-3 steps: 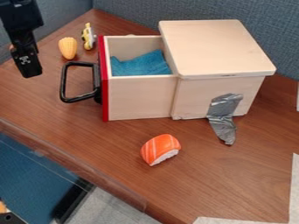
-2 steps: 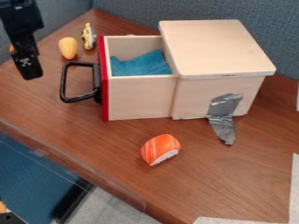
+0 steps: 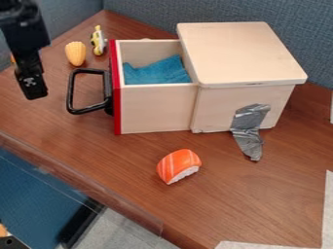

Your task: Close the drawer

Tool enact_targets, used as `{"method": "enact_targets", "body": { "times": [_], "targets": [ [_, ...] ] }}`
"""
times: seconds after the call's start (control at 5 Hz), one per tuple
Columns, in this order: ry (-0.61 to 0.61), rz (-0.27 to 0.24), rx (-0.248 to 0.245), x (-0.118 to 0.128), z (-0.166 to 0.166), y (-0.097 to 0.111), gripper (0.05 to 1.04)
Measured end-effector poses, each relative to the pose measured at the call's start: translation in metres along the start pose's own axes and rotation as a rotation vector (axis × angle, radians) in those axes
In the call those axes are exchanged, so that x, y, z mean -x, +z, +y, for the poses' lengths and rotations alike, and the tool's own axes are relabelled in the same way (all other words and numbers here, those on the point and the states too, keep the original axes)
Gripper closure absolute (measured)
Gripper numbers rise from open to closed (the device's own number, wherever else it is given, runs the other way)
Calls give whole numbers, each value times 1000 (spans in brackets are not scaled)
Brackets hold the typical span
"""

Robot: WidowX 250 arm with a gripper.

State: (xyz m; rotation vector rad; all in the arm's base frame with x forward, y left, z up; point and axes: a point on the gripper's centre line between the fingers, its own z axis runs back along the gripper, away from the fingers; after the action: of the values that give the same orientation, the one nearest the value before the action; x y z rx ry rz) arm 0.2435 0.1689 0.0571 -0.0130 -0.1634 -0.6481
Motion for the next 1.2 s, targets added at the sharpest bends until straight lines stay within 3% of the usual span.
{"method": "enact_targets", "body": {
  "times": [0.4,1.2],
  "targets": [
    [-63,22,-8,-2,-7,-21,83],
    [-89,-35,29,-44,-25,-36,83]
  ]
}}
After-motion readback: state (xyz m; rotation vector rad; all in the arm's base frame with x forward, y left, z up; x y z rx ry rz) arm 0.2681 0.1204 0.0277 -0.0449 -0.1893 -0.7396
